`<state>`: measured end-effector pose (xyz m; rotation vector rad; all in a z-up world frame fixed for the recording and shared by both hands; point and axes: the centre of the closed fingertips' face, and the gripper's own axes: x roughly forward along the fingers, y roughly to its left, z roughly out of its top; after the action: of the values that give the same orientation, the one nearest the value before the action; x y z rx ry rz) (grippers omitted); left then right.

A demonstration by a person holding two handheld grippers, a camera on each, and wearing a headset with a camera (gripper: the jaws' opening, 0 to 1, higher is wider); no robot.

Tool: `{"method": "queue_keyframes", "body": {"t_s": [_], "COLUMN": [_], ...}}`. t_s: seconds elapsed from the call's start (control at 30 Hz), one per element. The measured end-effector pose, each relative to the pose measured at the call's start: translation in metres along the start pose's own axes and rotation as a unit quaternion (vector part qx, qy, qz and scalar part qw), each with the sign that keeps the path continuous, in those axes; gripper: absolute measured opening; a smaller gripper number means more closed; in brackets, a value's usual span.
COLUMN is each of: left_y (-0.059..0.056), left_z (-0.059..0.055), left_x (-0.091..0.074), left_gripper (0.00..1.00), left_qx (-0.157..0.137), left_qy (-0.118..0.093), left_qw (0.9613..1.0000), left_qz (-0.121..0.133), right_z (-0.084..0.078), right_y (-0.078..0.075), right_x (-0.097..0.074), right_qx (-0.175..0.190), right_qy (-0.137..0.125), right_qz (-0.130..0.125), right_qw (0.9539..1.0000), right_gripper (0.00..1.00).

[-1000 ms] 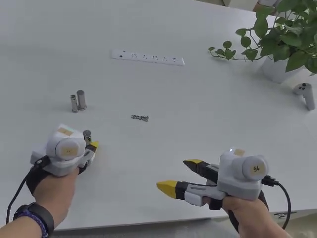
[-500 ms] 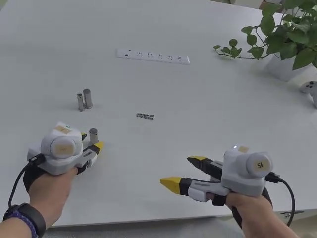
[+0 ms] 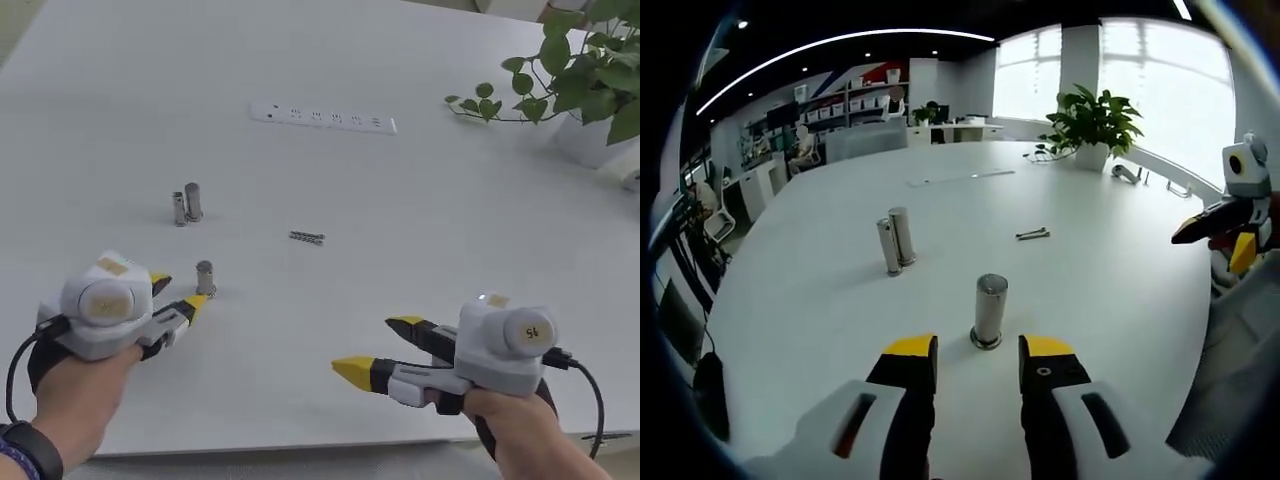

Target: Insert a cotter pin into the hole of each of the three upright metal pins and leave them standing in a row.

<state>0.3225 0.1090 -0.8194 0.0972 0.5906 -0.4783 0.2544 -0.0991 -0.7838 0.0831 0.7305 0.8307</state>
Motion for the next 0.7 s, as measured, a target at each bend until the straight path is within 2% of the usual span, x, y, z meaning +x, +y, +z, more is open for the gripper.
{"method": "queue_keyframes", "body": {"t_s": [0.53, 0.7], "left_y": [-0.007, -0.008], "left_z": [-0.001, 0.003], "left_x": [-0.023, -0.028], "left_gripper": [0.33, 0.34], "left_qx": [0.001, 0.004], "left_qy": [-0.007, -0.013], "left_qw": [0.9997, 0.9995], "left_qz": [-0.023, -0.028], "right_z": [0.003, 0.005], "right_y": [-0.008, -0.012], "right_x": [0.011, 0.016], "right_qx": [-0.003, -0.006], "right_qy": [0.010, 0.013], "right_qz": [-0.001, -0.001], "right_qw": [0.9999, 0.9999], "right_gripper": [0.71, 0.70]}}
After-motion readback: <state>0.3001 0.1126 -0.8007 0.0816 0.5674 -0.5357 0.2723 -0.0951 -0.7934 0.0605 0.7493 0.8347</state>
